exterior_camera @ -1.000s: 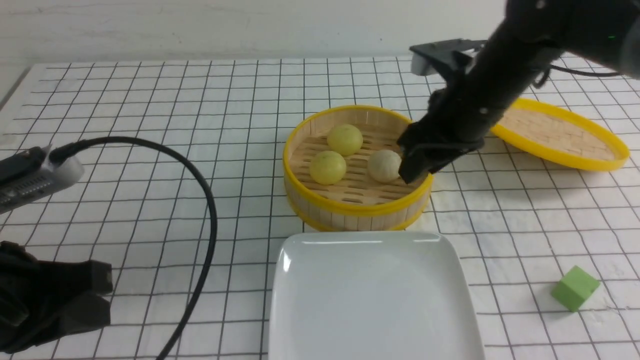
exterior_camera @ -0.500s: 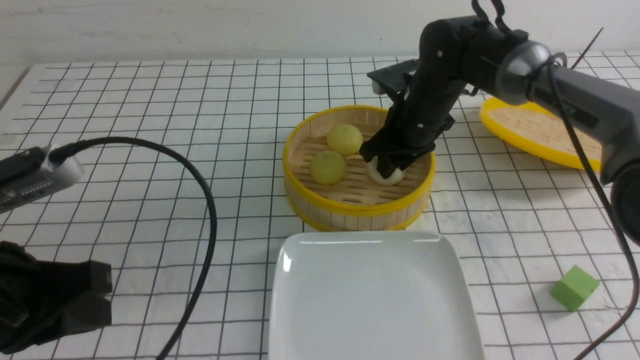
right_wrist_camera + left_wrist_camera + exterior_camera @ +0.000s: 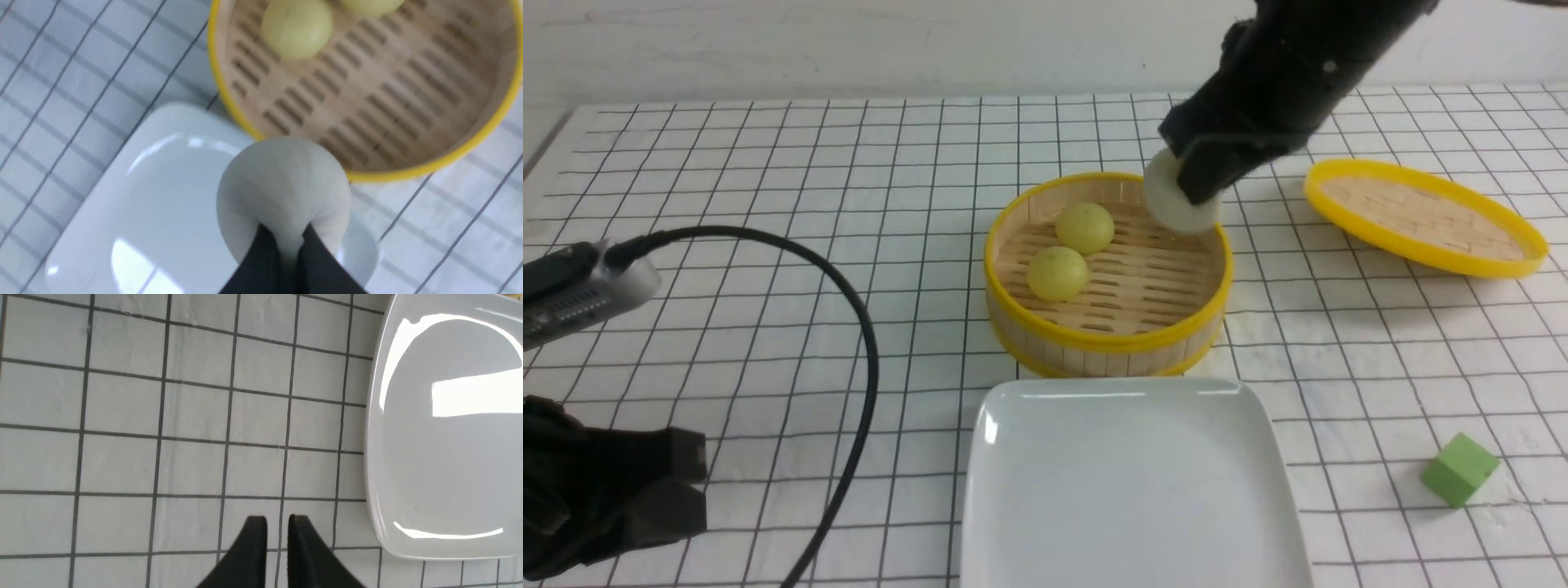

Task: Put the steamed buns into the plate on the white-black tablecloth.
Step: 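Move the steamed bun from the bamboo steamer onto the white plate with the right gripper, then reach into the bamboo steamer and grasp a bun with the left gripper, then carry the bun from the bamboo steamer to the plate with the left gripper, then reach into the bamboo steamer and grasp a bun with the left gripper, then carry the bun from the bamboo steamer to the plate with the left gripper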

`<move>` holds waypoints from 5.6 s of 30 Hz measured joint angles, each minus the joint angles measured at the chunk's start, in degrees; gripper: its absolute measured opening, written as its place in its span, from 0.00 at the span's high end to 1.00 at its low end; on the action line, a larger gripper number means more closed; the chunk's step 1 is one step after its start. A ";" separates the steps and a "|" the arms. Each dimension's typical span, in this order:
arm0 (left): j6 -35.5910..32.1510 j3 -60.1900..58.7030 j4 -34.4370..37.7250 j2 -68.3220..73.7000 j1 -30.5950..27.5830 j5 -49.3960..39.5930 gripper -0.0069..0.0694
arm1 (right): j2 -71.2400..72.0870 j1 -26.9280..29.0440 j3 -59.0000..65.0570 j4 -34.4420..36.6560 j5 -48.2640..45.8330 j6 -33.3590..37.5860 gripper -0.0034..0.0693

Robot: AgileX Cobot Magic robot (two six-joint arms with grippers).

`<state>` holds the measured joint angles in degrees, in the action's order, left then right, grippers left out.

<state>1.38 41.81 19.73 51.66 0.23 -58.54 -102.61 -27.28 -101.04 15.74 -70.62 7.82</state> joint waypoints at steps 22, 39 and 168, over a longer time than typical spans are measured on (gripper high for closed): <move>0.00 0.00 0.07 0.00 0.00 1.58 0.62 | 3.45 -6.81 26.62 -13.49 18.27 -11.09 0.40; -6.64 10.78 11.70 20.47 0.77 1.70 0.91 | 46.28 -1.21 50.78 -19.73 7.33 -15.82 0.97; 9.57 105.71 -13.03 62.49 29.31 -12.38 0.88 | 49.81 -1.16 59.71 -18.11 14.86 -16.08 0.84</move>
<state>10.95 147.52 6.70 114.16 29.54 -70.92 -52.80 -28.44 -41.33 -2.37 -55.76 -8.27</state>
